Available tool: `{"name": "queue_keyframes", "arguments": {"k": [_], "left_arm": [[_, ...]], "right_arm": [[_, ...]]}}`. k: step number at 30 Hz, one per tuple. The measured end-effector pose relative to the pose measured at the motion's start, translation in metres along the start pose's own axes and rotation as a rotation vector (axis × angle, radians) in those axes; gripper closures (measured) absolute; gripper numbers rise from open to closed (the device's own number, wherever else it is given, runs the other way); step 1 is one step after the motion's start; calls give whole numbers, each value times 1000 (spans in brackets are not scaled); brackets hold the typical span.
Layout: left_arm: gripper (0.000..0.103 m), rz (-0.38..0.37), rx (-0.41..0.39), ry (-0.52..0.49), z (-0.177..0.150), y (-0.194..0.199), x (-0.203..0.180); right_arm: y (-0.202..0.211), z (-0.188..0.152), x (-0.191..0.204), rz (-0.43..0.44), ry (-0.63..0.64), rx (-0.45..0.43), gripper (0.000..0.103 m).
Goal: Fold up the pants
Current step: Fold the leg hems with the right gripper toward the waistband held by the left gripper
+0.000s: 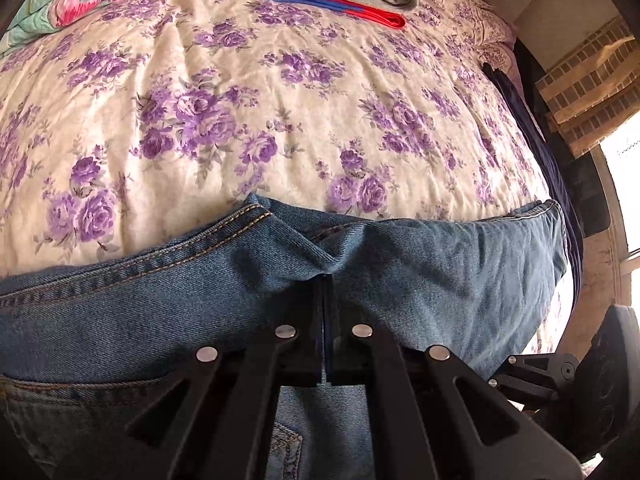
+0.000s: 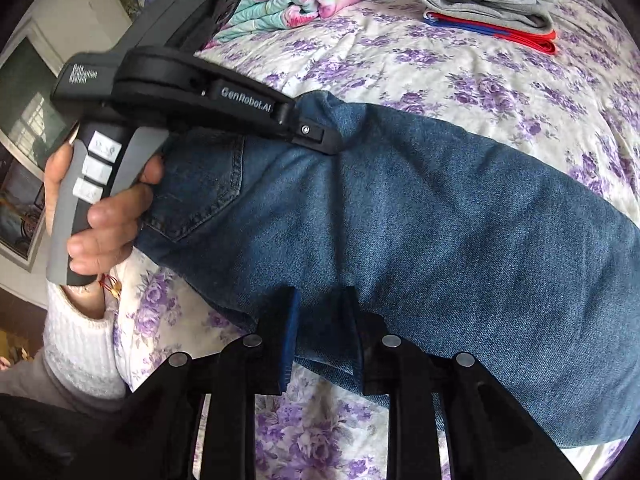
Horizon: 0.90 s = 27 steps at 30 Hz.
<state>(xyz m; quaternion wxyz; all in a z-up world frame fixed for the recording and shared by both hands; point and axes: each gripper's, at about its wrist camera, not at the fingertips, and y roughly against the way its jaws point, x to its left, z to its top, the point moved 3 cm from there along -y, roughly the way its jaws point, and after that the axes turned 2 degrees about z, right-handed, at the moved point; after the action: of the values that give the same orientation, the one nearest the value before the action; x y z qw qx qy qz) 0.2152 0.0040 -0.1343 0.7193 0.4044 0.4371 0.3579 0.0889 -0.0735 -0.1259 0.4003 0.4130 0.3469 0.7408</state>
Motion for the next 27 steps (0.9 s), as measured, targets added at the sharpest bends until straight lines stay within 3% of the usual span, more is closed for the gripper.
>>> {"name": "queue_keyframes", "arguments": {"k": [2,3,4,6,7,12,16,21,27], "left_arm": [[102,47,-13,-30,-3,4,-6],[102,76,-18,-42,-6,7,-10],[102,95,-25,-56,-9,13,-15],[102,61,-49,-85,-15,27,-30],[102,34,-60,-99,-19,34,-39],[99,-32,-59,-162,-37,38,-91],[99,7,33,-171,-56,1,-102],[99,-28,37,-109,-76,-3,-85],[100,24,15,-102,-81,-3,-86]], "right_arm": [[16,-2,-5,35,-55,-26,78],[31,-4,-10,51,-78,-53,70],[51,-8,-16,65,-100,-95,54],[98,-22,-40,37,-166,-201,29],[120,-30,-59,5,-219,-251,26],[186,-94,-168,-95,-579,-371,26],[181,-136,-228,-18,-789,-394,26],[151,-144,-259,93,-870,-393,26],[147,-123,-294,138,-894,-526,26]]}}
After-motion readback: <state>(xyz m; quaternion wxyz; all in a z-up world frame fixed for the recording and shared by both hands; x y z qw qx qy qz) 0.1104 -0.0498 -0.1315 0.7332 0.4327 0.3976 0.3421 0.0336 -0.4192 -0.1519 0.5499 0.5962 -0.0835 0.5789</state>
